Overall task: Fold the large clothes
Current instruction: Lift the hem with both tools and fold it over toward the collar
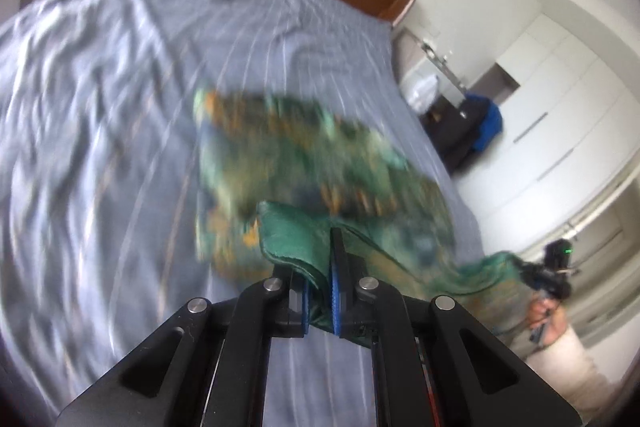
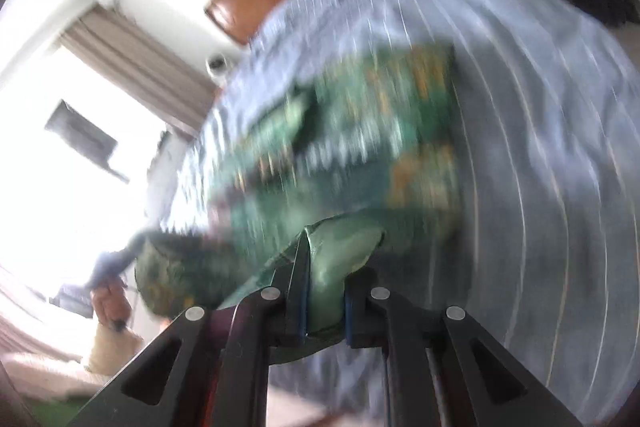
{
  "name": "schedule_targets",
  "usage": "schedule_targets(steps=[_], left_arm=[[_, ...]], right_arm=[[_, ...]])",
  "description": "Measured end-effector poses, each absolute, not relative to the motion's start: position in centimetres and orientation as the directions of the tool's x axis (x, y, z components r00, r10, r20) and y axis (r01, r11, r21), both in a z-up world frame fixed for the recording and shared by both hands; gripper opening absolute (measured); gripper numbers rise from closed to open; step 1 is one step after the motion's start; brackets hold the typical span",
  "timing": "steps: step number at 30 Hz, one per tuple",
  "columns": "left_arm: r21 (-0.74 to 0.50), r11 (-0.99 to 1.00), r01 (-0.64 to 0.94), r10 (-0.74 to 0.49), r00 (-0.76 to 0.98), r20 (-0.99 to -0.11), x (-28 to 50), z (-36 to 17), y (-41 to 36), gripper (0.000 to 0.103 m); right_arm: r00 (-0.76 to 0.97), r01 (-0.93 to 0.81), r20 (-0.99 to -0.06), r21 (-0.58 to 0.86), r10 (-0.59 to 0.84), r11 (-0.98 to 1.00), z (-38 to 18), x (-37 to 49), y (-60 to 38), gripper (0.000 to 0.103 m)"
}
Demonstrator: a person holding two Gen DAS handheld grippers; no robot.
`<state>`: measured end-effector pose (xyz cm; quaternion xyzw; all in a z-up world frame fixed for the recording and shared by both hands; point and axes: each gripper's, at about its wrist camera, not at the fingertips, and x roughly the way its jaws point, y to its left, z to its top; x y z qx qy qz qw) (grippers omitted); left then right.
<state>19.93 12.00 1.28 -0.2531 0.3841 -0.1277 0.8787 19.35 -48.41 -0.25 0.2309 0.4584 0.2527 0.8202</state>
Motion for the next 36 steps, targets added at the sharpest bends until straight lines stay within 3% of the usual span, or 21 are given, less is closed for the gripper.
schedule_targets(steps=[4,7,11,13,14,15,16,19,22,23,24,25,26,27,29,31,33,36], left_arm=[[-0.486,0.872,-0.06,-0.302,0.714,-0.631,30.0,2.4,12.2,0.007],[-0.399,0.904,-0.155,-0.206,0.661,-0.722,39.0,0.0,12.0,0.021],[-0.395,0.867,-0.303,-0.156,0.588,-0.794,42.8,-3.2,13.4,0.065],[-0.443,0.853,-0.276,-0.189,0.627,-0.756,42.4,-2.5,14.5,0.08],[-0.448,0.856,-0.259,-0.191,0.647,-0.738,42.0,-1.8,15.1,0.092],[-0.434,0.866,-0.249,-0.174,0.664,-0.727,41.7,-1.4,15.5,0.099],[-0.407,0.881,-0.241,-0.148,0.677,-0.721,41.1,-1.1,15.7,0.099],[-0.309,0.933,-0.182,-0.132,0.626,-0.768,41.4,-2.7,14.6,0.099],[-0.203,0.971,-0.125,-0.103,0.55,-0.829,42.0,-5.9,11.9,0.095],[-0.179,0.978,-0.111,-0.094,0.531,-0.842,42.1,-7.0,10.9,0.077],[-0.179,0.979,-0.101,-0.103,0.514,-0.852,42.3,-7.7,10.2,0.032],[-0.186,0.977,-0.101,-0.114,0.491,-0.864,42.4,-8.3,9.7,0.01],[-0.171,0.978,-0.122,-0.09,0.489,-0.867,42.3,-8.3,9.3,0.009],[-0.158,0.979,-0.13,-0.068,0.52,-0.851,41.9,-7.5,9.2,0.008],[-0.175,0.975,-0.135,-0.06,0.601,-0.797,41.0,-4.9,9.8,0.008],[-0.227,0.964,-0.138,-0.079,0.667,-0.74,40.3,-2.6,10.8,0.008],[-0.19,0.971,-0.149,-0.031,0.704,-0.709,40.4,-1.7,10.7,0.008],[-0.115,0.974,-0.196,0.049,0.674,-0.737,42.3,-4.6,9.9,0.009]], right_arm=[[0.583,-0.185,-0.587,0.577,0.562,0.795,1.9,29.9,-47.6,0.012],[0.653,-0.12,-0.586,0.546,0.48,0.829,1.3,37.6,-46.6,0.012],[0.636,0.033,-0.646,0.568,0.421,0.822,-3.8,45.5,-45.8,0.028],[0.628,0.094,-0.663,0.584,0.407,0.806,-5.7,46.3,-45.5,0.047],[0.642,0.089,-0.642,0.605,0.419,0.791,-6.1,46.2,-45.5,0.068],[0.651,0.073,-0.624,0.618,0.432,0.783,-6.0,46.0,-45.6,0.086],[0.66,0.054,-0.611,0.618,0.436,0.784,-5.7,45.6,-45.7,0.091],[0.671,0.004,-0.618,0.554,0.409,0.832,-4.0,45.1,-46.0,0.092],[0.608,-0.02,-0.736,0.362,0.299,0.932,-4.2,45.0,-45.2,0.092],[0.573,-0.044,-0.782,0.271,0.246,0.962,-4.9,45.3,-44.2,0.091],[0.547,-0.061,-0.808,0.223,0.219,0.973,-5.7,45.5,-43.5,0.08],[0.516,-0.088,-0.831,0.19,0.208,0.978,-6.5,45.6,-42.7,0.065],[0.495,-0.114,-0.843,0.178,0.212,0.977,-7.2,45.6,-42.0,0.024],[0.48,-0.125,-0.858,0.14,0.184,0.982,-7.6,45.5,-41.3,0.015],[0.516,-0.131,-0.849,0.053,0.113,0.99,-6.7,44.7,-40.0,0.01],[0.61,-0.142,-0.786,0.014,0.099,0.99,-3.9,43.7,-39.3,0.01],[0.698,-0.149,-0.706,0.017,0.117,0.989,-0.9,43.3,-39.1,0.009],[0.743,-0.116,-0.663,0.005,0.09,0.993,-0.6,44.5,-38.7,0.009]])
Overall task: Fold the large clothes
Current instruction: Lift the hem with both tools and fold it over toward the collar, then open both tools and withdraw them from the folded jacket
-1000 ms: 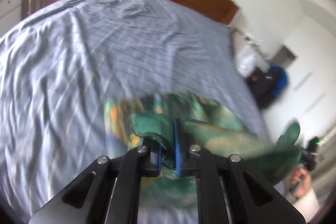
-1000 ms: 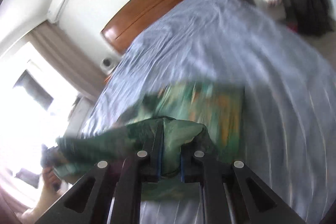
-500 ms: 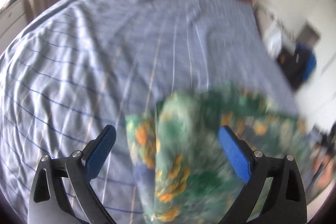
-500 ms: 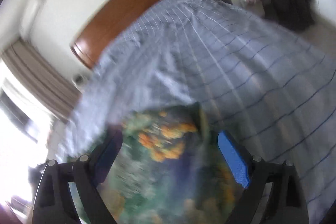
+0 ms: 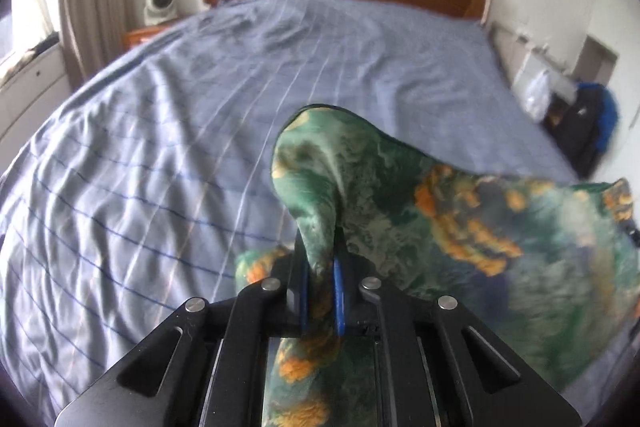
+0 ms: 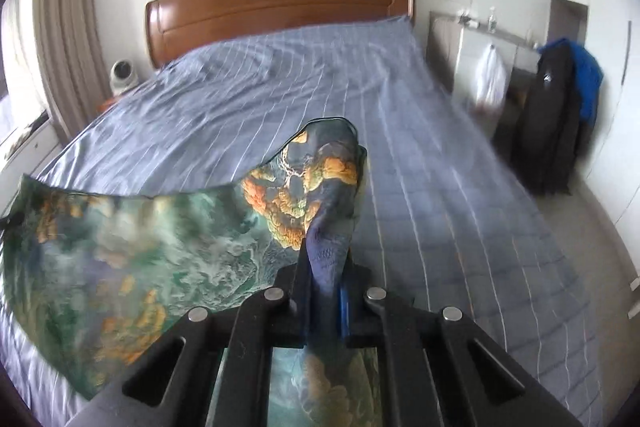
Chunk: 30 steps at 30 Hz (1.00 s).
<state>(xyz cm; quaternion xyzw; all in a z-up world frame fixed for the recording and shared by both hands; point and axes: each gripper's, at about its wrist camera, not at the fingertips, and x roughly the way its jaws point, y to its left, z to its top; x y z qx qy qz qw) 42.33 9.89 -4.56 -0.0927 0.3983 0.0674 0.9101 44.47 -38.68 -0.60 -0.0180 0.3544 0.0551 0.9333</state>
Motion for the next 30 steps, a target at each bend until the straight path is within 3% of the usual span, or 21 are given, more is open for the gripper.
schedule_targets(steps=[3,5,8,10,11,12,13,14,15,17,22,30], left_arm=[[-0.052,0.973,-0.224,0.083,0.553,-0.829,44.1,-10.9,9.7,0.015],[-0.03,0.977,-0.211,0.098,0.57,-0.816,43.5,-13.3,9.3,0.018],[-0.02,0.977,-0.211,0.113,0.601,-0.791,43.0,-13.0,9.2,0.022],[-0.036,0.974,-0.224,0.109,0.599,-0.793,42.5,-12.4,9.5,0.032],[-0.033,0.969,-0.247,0.124,0.595,-0.794,42.3,-11.8,9.8,0.045],[-0.026,0.962,-0.271,0.144,0.59,-0.794,42.6,-11.7,10.0,0.066],[-0.022,0.957,-0.29,0.162,0.593,-0.789,42.0,-10.7,10.3,0.077],[-0.026,0.954,-0.297,0.17,0.613,-0.772,40.9,-9.4,10.2,0.091],[-0.028,0.955,-0.294,0.173,0.635,-0.753,40.0,-8.3,10.2,0.096],[-0.007,0.958,-0.288,0.193,0.661,-0.726,37.6,-6.3,9.7,0.097],[0.048,0.967,-0.252,0.212,0.68,-0.702,31.7,-3.4,7.5,0.097],[0.054,0.974,-0.219,0.194,0.697,-0.69,25.5,-0.7,4.0,0.097]], right_arm=[[0.66,-0.043,-0.75,0.022,0.045,0.999,-6.2,47.2,-38.8,0.01],[0.596,-0.021,-0.803,0.011,0.021,1.0,-10.4,48.2,-38.7,0.012],[0.623,-0.029,-0.782,-0.042,-0.015,0.999,-12.8,47.3,-37.9,0.014],[0.629,-0.023,-0.777,-0.03,-0.009,0.999,-13.0,47.2,-38.3,0.018],[0.622,-0.015,-0.783,-0.001,0.009,1.0,-12.9,47.4,-38.8,0.024],[0.616,-0.008,-0.787,0.016,0.017,1.0,-12.8,47.3,-39.1,0.031],[0.613,0.003,-0.789,0.037,0.028,0.999,-12.4,47.3,-39.5,0.036],[0.617,0.015,-0.786,0.065,0.042,0.998,-11.5,46.5,-39.8,0.054],[0.625,0.016,-0.778,0.087,0.058,0.996,-10.9,46.0,-40.1,0.076],[0.675,-0.001,-0.73,0.144,0.107,0.99,-8.5,43.7,-40.7,0.086],[0.717,-0.04,-0.685,0.139,0.125,0.989,-5.6,36.7,-41.0,0.089],[0.675,-0.088,-0.726,0.099,0.132,0.991,-6.4,26.5,-40.1,0.093]])
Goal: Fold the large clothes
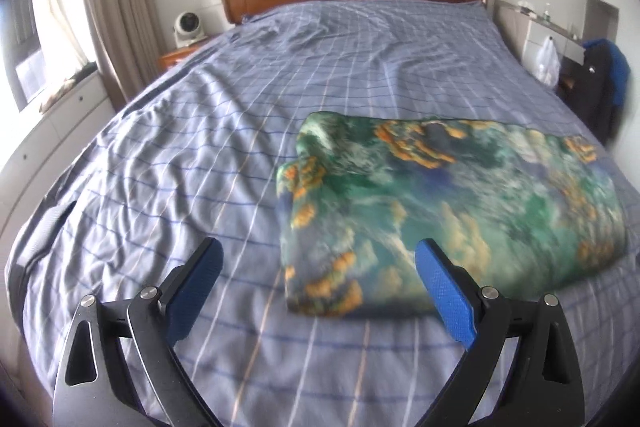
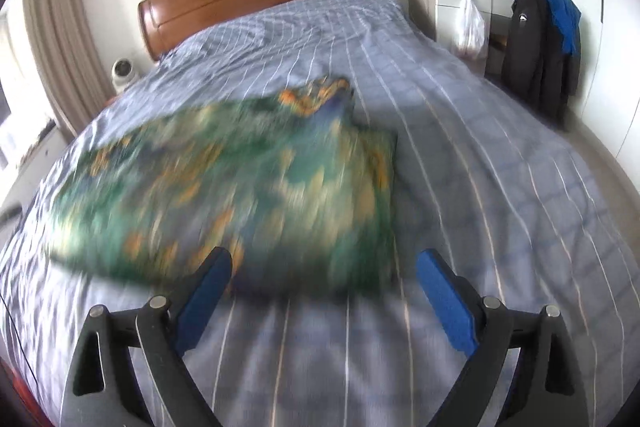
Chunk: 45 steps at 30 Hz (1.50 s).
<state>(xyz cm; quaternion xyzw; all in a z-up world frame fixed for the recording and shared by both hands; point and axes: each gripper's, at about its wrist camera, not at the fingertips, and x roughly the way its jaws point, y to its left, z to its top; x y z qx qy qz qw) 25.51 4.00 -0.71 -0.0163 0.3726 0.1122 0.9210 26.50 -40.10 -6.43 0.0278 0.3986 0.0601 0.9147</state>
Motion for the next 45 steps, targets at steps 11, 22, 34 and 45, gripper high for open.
schedule_targets(steps=[11,22,34,45], left_arm=[[0.073,0.979,-0.189,0.185,0.691,-0.698,22.2,-1.9,0.0,0.098],[0.0,0.99,-0.139,0.093,0.661,-0.745,21.0,-7.9,-2.2,0.099],[0.098,0.993,-0.067,0.118,0.626,-0.771,21.4,-16.0,-5.4,0.103],[0.081,0.995,-0.066,0.105,0.626,-0.773,21.2,-16.0,-5.2,0.103]], right_arm=[[0.622,-0.113,-0.768,0.105,0.153,0.988,-11.0,19.4,-37.3,0.093],[0.63,-0.139,-0.77,0.017,0.102,0.99,-14.5,17.6,-34.9,0.093],[0.684,-0.129,-0.712,0.096,0.159,0.987,-16.6,17.1,-35.9,0.103],[0.686,-0.127,-0.713,0.08,0.146,0.989,-16.9,17.2,-35.7,0.103]])
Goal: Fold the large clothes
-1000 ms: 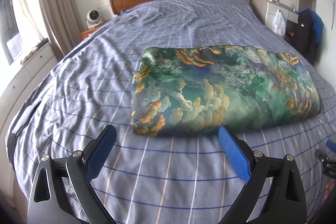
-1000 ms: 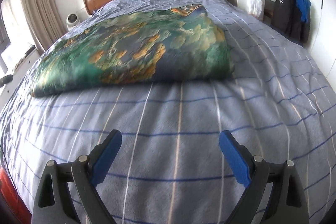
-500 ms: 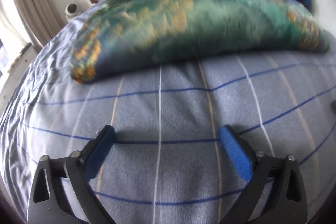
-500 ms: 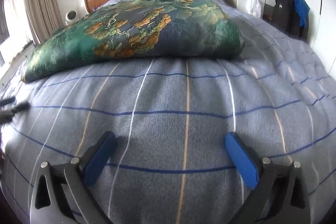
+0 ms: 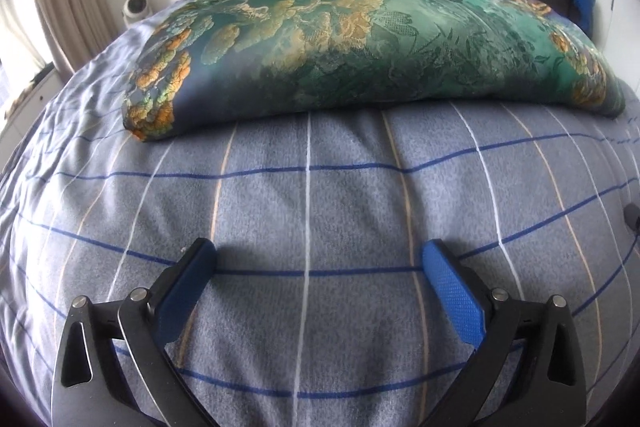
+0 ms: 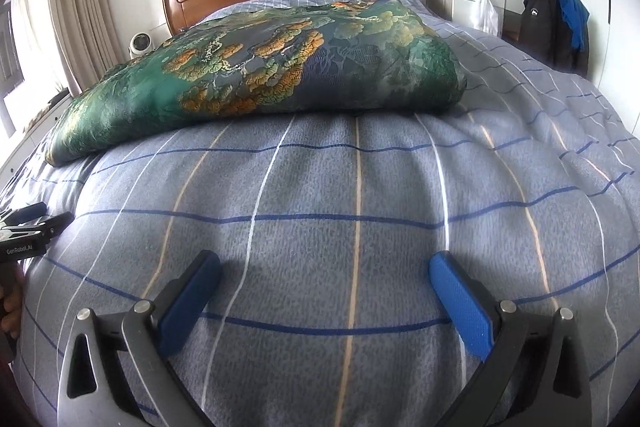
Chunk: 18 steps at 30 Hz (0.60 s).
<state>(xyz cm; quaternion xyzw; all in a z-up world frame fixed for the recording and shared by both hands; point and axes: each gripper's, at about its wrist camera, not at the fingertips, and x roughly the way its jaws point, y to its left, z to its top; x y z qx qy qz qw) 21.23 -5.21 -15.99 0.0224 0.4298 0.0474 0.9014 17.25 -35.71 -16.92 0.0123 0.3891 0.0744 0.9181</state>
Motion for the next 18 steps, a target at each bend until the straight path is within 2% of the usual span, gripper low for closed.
schedule_targets(steps=[18], left_arm=[[0.082,0.994,-0.067,0.105,0.628,-0.771,21.13,-15.97,-5.25,0.103]], right_arm=[[0.686,-0.124,-0.714,0.074,0.139,0.99,-16.8,17.18,-35.44,0.103]])
